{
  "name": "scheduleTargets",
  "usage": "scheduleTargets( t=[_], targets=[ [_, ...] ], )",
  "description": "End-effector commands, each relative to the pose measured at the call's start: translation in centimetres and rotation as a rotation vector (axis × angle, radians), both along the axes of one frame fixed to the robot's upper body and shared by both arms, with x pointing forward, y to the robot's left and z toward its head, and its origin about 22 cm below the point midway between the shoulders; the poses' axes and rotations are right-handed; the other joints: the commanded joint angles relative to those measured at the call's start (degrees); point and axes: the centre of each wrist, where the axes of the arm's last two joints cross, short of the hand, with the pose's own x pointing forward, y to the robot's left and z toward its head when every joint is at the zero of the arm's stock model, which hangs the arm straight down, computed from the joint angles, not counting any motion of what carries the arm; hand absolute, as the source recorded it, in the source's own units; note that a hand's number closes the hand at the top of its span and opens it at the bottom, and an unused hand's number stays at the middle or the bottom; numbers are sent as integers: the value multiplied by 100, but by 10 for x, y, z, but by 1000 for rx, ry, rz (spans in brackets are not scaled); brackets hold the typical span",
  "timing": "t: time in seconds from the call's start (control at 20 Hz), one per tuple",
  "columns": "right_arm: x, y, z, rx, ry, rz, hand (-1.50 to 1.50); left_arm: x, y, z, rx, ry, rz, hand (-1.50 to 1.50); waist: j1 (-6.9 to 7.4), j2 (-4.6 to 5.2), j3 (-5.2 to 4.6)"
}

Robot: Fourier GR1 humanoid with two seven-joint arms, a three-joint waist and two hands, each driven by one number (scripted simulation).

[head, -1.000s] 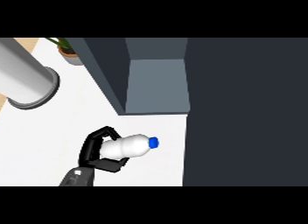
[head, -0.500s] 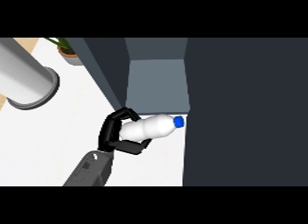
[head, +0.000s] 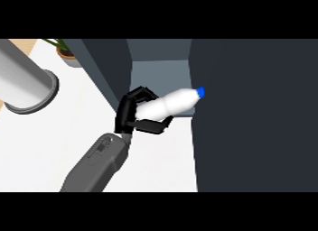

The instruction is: Pick up the bottled water, place it into the cabinet and close the cabinet

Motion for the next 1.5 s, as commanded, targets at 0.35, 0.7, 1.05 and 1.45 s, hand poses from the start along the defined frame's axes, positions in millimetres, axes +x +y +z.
scheduleTargets(
  t=[0.35, 0.7, 1.05, 1.45],
  targets=[
    [-2, -7, 32, 45, -28, 23, -150, 49, -28, 45, -49, 63, 55, 150, -93, 53, -7],
    [3, -13, 15, 25, -58, 36, -150, 70, -26, 48, 140, 54, 262, 150, -215, 90, -2],
    [1, -8, 17, 52, -68, 58, -150, 85, -10, 46, 419, -4, 407, -150, -272, 130, -3],
    [-3, -16, 20, 39, -46, 60, -150, 101, -5, 72, 397, -63, 437, -150, -288, 144, -10]
  ],
)
